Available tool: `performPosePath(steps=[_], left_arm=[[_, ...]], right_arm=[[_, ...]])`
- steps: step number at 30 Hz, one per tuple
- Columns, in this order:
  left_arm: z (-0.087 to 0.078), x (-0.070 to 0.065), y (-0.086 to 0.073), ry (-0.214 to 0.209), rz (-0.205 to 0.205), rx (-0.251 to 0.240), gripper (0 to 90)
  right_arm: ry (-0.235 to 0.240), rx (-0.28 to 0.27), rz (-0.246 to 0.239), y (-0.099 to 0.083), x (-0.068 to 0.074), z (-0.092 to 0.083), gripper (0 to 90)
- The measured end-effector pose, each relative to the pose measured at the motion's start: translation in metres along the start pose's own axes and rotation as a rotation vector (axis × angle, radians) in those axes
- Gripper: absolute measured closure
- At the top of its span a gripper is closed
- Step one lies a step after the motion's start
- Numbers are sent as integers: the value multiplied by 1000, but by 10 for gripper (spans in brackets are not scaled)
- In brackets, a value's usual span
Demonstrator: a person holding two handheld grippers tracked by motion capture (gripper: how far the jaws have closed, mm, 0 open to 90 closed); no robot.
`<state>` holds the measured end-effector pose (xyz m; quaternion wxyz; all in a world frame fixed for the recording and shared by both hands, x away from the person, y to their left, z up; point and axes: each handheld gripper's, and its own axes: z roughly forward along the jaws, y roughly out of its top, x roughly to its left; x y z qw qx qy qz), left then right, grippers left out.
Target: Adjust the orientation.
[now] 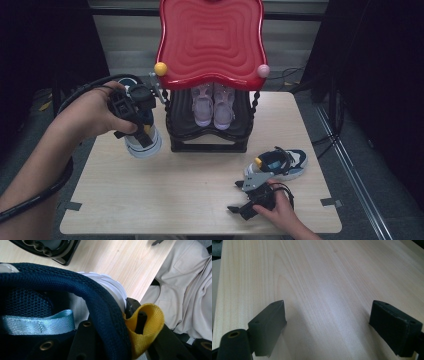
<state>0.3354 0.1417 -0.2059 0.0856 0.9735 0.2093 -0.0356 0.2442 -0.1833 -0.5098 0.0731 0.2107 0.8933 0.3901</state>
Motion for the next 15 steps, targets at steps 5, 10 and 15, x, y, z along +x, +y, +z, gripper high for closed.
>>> performPosePath(steps=[5, 10, 15], left_arm=[[-11, 2, 1, 16, 0, -9, 713], [-25, 1, 5, 29, -8, -21, 713], [-39, 3, 9, 42, -3, -27, 713]], right_arm=[[1, -2, 1, 0, 0, 0, 129], [2, -2, 2, 0, 0, 0, 129], [2, -2, 1, 0, 0, 0, 129]])
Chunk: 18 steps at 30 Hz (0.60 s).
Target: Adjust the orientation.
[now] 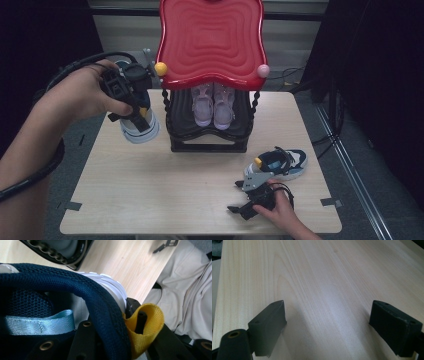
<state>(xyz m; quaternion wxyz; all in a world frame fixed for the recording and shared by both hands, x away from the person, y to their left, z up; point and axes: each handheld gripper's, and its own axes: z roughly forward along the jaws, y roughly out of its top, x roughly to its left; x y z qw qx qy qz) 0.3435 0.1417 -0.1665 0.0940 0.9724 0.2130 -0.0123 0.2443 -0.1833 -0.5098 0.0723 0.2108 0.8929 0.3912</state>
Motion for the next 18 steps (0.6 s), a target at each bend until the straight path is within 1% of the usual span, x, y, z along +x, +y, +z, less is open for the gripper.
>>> performPosePath(steps=[1, 2, 3, 4, 7, 8, 9, 10, 11, 13, 14, 18], left_arm=[[-2, 1, 1, 5, -7, -11, 713], [-6, 3, 2, 10, 1, -6, 713], [-7, 2, 3, 16, -12, -17, 713], [-10, 3, 4, 17, -11, -15, 713], [-18, 5, 7, 26, -13, -31, 712], [-21, 7, 8, 33, -4, -30, 712], [-24, 7, 8, 35, -4, -27, 712], [-27, 7, 9, 42, -12, -33, 712], [-29, 8, 10, 47, -6, -30, 711], [-34, 8, 11, 52, -13, -30, 712], [-36, 9, 12, 61, -6, -33, 711], [-41, 9, 16, 67, -14, -42, 711]], right_arm=[[0, 0, -1, 0, 0, 0, 130], [0, 0, 0, 0, 0, 0, 129], [0, 0, -1, 0, 0, 0, 129], [-2, 0, -2, 0, 0, 0, 130], [-1, -2, -1, 0, 0, 0, 130], [0, -1, -1, 0, 0, 0, 130], [0, -1, -1, 0, 0, 0, 129], [0, -2, -1, 0, 0, 0, 130], [-2, -1, -2, 0, 0, 0, 130], [-1, -1, -3, 0, 0, 0, 130], [-2, -1, -3, 0, 0, 0, 129], [-2, -1, -3, 0, 0, 0, 129]])
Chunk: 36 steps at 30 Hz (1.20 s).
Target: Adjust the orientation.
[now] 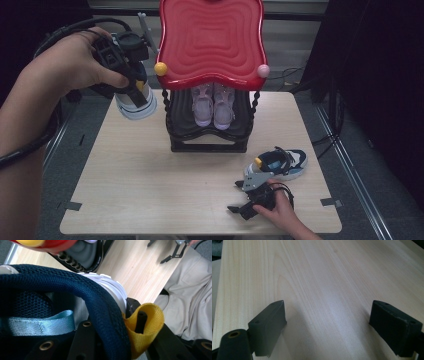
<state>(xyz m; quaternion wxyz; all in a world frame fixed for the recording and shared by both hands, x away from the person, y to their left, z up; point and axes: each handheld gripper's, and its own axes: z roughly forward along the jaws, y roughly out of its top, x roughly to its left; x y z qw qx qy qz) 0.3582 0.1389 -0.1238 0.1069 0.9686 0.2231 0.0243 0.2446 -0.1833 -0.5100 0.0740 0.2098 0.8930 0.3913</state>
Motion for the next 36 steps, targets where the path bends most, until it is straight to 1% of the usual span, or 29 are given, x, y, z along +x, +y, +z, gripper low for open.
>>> performPosePath(steps=[1, 2, 4, 5, 6, 7, 8, 10, 12, 13, 14, 16, 17, 19, 21, 22, 23, 24, 27, 29, 30, 32, 36], left_arm=[[-1, 1, 2, 2, 15, 5, 711], [-2, 2, 3, 3, 4, -6, 711], [-4, 3, 6, 12, 14, 0, 711], [-5, 4, 8, 16, 11, -6, 711], [-7, 5, 10, 19, 21, -5, 710], [-8, 5, 12, 23, 13, -15, 711], [-10, 6, 14, 26, 17, -22, 710], [-14, 7, 18, 32, 27, -20, 711], [-17, 8, 22, 41, 28, -32, 711], [-19, 8, 24, 45, 39, -23, 711], [-20, 9, 26, 43, 32, -34, 711], [-23, 10, 29, 43, 36, -29, 711], [-24, 11, 31, 49, 38, -36, 710], [-27, 11, 36, 55, 47, -32, 711], [-28, 11, 40, 54, 46, -41, 710], [-28, 12, 43, 55, 58, -34, 711], [-27, 12, 46, 52, 54, -44, 710], [-26, 12, 48, 49, 55, -41, 710], [-26, 15, 55, 54, 81, -29, 710], [-26, 14, 60, 59, 73, -40, 710], [-27, 14, 62, 62, 83, -31, 710], [-28, 13, 68, 66, 87, -33, 710], [-29, 11, 79, 71, 114, -28, 710]], right_arm=[[0, 0, 0, 0, 0, 0, 129], [0, 0, 0, 0, 0, 0, 130], [0, 0, 0, 0, 0, 0, 130], [1, 0, 0, 0, 0, 0, 130], [0, 0, 0, 0, 0, 0, 130], [1, 0, 0, 0, 0, 0, 130], [0, 0, 0, 0, 0, 0, 130], [0, 0, 0, 0, 0, 0, 130], [1, 0, 0, 0, 0, 0, 130], [3, 0, 0, 0, 0, 0, 130], [3, 0, 0, 0, 0, 0, 130], [3, 0, 0, 0, 0, 0, 130], [3, 0, 0, 0, 0, 0, 130], [3, 0, -1, 0, 0, 0, 130], [4, 0, -1, 0, 0, 0, 130], [4, 0, -1, 0, 0, 0, 130], [4, 0, 0, 0, 0, 0, 130], [4, 0, 0, 0, 0, 0, 130], [4, -1, -1, 0, 0, 0, 130], [5, 0, -1, 0, 0, 0, 130], [4, -1, -2, 0, -1, 0, 130], [5, 0, -1, 0, -1, 0, 130], [5, -1, -1, 0, -1, 0, 130]])
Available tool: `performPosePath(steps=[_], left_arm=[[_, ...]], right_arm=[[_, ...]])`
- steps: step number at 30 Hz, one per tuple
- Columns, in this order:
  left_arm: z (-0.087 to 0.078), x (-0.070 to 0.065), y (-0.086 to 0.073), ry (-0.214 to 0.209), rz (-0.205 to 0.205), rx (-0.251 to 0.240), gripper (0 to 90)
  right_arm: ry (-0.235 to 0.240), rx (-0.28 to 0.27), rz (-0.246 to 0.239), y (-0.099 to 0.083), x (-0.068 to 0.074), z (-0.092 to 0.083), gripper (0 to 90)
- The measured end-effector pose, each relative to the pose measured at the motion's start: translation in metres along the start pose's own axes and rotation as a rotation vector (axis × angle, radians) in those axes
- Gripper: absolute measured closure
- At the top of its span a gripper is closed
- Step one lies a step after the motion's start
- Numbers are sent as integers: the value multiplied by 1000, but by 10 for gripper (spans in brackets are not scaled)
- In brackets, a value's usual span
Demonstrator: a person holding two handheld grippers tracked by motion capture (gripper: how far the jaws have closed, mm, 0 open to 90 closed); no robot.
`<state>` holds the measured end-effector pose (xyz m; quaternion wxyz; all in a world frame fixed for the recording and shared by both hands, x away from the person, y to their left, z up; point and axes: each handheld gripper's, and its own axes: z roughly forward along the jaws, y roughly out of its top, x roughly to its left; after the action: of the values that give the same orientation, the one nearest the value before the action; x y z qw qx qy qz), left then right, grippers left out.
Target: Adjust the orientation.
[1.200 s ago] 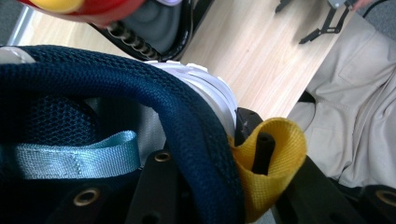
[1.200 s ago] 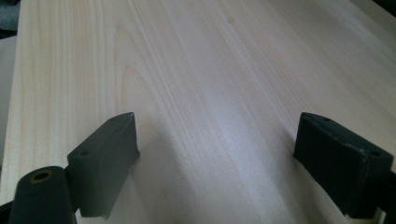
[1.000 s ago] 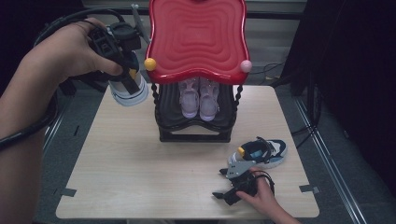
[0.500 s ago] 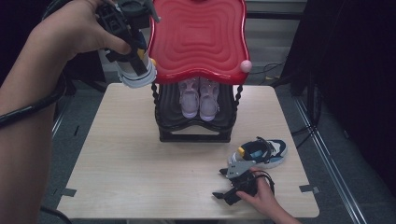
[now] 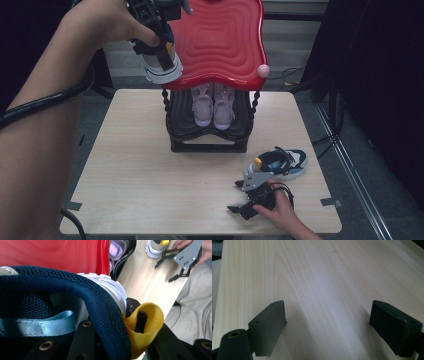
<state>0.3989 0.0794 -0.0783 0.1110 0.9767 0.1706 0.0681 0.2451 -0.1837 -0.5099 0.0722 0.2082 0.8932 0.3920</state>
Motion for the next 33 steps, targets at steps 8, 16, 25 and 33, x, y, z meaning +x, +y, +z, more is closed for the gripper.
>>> performPosePath(steps=[8, 16, 25, 33], left_arm=[[8, 0, 22, 21, 36, 0, 710], [15, -4, 40, 38, 77, 14, 711], [24, -6, 57, 49, 132, 30, 713], [32, -8, 71, 52, 185, 41, 712]], right_arm=[[0, 0, -1, 0, 0, 0, 130], [0, 1, 0, 0, 0, 0, 130], [0, 1, 0, 0, 0, 0, 130], [0, 1, -1, 0, 0, 0, 130]])
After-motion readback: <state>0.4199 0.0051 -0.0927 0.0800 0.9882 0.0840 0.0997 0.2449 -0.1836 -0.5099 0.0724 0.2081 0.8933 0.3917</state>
